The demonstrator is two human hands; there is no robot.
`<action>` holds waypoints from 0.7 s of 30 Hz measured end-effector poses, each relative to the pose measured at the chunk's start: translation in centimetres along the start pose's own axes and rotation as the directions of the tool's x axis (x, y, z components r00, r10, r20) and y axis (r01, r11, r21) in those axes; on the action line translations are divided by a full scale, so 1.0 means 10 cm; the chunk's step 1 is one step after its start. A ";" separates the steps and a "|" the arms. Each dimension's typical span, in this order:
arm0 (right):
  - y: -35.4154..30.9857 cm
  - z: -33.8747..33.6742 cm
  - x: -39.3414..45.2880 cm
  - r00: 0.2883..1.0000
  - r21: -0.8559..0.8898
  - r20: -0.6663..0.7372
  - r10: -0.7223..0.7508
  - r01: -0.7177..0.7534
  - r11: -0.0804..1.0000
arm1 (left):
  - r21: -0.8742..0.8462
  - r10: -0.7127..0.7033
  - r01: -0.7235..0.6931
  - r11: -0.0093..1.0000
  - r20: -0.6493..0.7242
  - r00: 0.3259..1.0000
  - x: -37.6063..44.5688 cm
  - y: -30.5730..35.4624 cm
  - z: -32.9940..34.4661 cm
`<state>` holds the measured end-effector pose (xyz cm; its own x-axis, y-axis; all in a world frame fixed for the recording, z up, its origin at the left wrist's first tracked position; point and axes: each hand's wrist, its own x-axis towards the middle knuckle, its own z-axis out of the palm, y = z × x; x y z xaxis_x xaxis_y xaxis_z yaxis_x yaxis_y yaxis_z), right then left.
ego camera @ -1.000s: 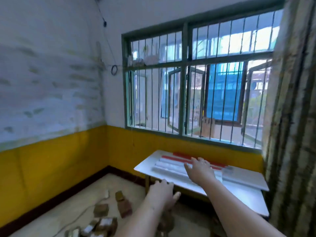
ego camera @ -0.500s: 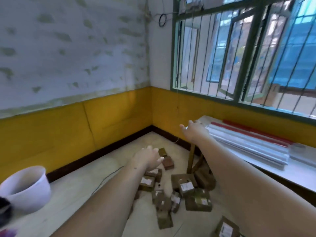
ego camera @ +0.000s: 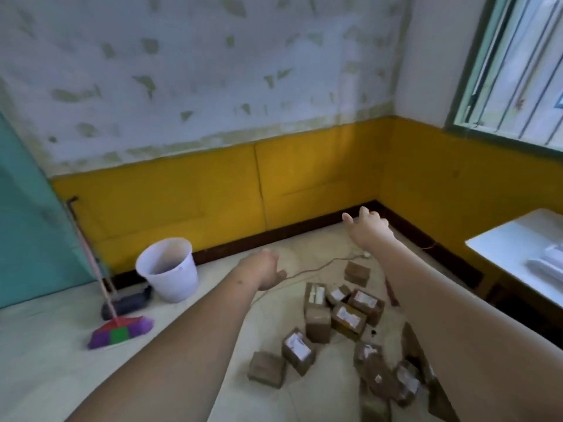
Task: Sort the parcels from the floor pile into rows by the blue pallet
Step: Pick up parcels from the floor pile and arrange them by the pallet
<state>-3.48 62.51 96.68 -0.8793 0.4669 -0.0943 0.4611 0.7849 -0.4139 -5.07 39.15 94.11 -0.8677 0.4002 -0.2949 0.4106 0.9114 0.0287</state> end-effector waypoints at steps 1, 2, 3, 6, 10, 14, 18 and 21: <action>-0.12 0.13 0.12 1.000 0.004 0.017 -0.025 0.025 1.000 | -0.008 -0.014 0.014 1.000 0.004 1.000 0.13 -0.16 0.05; -0.22 0.27 0.24 0.998 0.009 0.038 -0.052 0.051 0.999 | -0.021 -0.028 0.028 0.999 0.009 1.000 0.27 -0.32 0.11; -0.31 0.41 0.36 0.995 0.013 0.061 -0.078 0.077 0.997 | -0.033 -0.039 0.039 0.999 0.011 0.999 0.41 -0.46 0.18; -0.49 0.97 0.64 0.989 0.074 0.111 -0.095 0.087 0.993 | -0.063 -0.060 0.063 0.996 0.057 0.997 0.81 -0.85 0.50; -0.49 2.12 0.91 0.979 0.106 0.197 -0.060 0.040 0.994 | -0.099 -0.077 0.091 0.991 0.141 0.987 1.37 -1.35 1.18; -0.16 3.75 1.08 0.922 0.086 0.386 0.026 -0.064 0.994 | -0.174 -0.190 0.238 0.956 0.253 0.949 1.98 -1.83 2.43; 0.49 5.81 1.29 0.843 0.037 0.536 0.053 -0.087 0.996 | -0.176 -0.282 0.362 0.915 0.361 0.889 2.70 -2.21 4.30; 1.04 7.40 1.48 0.796 0.032 0.591 0.133 -0.188 0.982 | -0.152 -0.279 0.381 0.912 0.452 0.847 3.32 -2.47 5.84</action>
<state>-20.54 47.49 23.99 -0.7087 0.2356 -0.6650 0.6145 0.6692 -0.4178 -27.68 24.31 27.83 -0.7230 0.0416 -0.6896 0.0013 0.9983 0.0589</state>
